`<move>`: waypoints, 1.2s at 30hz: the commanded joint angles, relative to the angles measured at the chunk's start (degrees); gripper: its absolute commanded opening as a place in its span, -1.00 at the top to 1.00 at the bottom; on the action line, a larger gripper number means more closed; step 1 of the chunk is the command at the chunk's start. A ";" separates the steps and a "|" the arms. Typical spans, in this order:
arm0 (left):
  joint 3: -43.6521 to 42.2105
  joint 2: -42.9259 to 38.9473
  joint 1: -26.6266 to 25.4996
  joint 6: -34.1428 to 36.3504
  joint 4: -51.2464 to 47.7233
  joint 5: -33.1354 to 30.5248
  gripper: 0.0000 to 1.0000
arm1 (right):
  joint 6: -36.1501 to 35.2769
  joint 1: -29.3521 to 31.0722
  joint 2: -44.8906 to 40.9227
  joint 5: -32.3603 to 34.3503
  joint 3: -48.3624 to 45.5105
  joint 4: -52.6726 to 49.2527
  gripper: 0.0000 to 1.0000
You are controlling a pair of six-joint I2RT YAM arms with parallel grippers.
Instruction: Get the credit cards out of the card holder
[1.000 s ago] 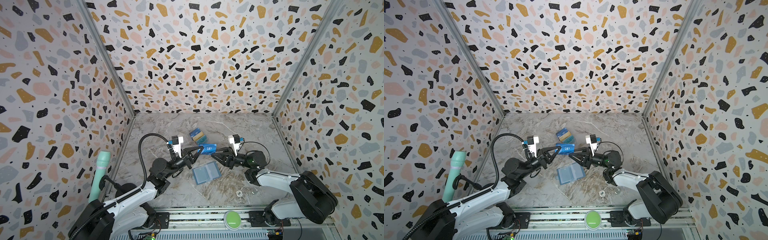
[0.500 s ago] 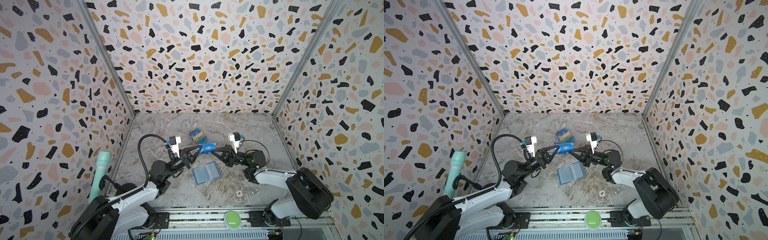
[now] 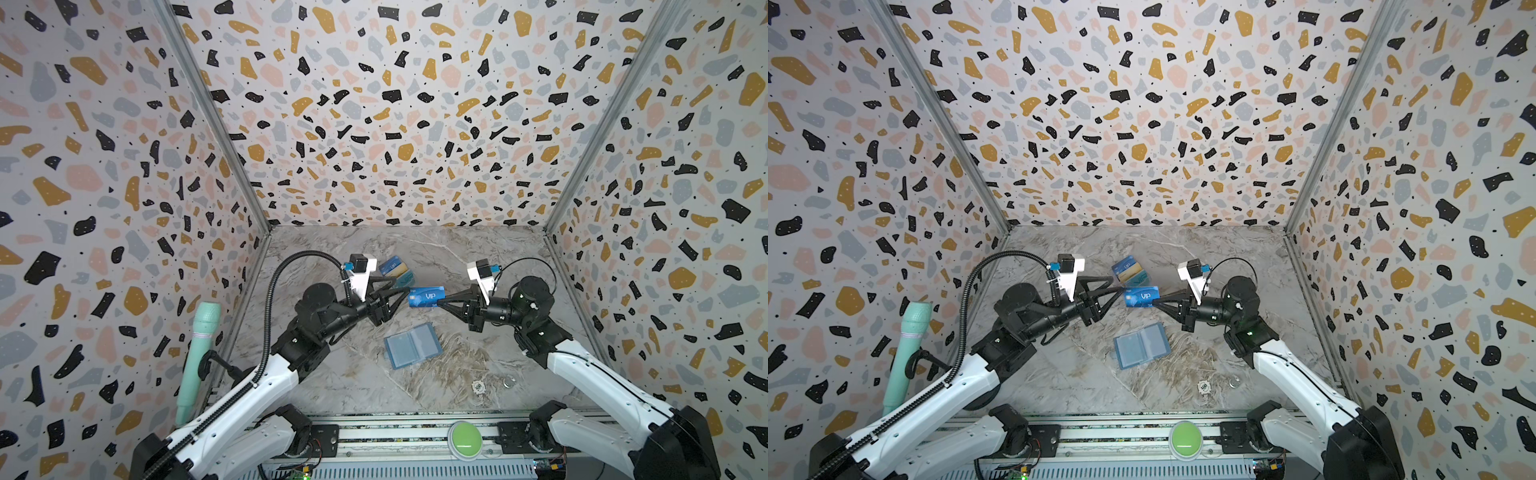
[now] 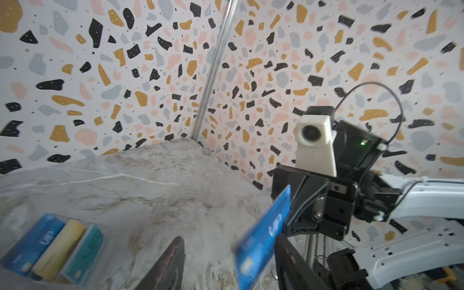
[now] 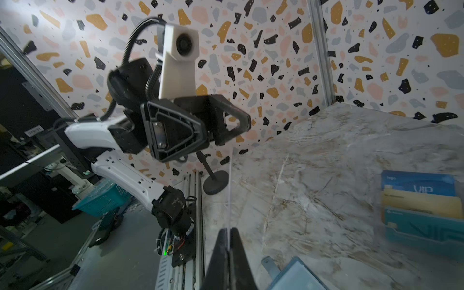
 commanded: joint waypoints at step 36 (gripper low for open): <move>23.15 16.41 -0.32 44.29 -53.23 26.71 0.32 | -23.20 7.54 5.68 -8.61 8.92 -27.05 1.00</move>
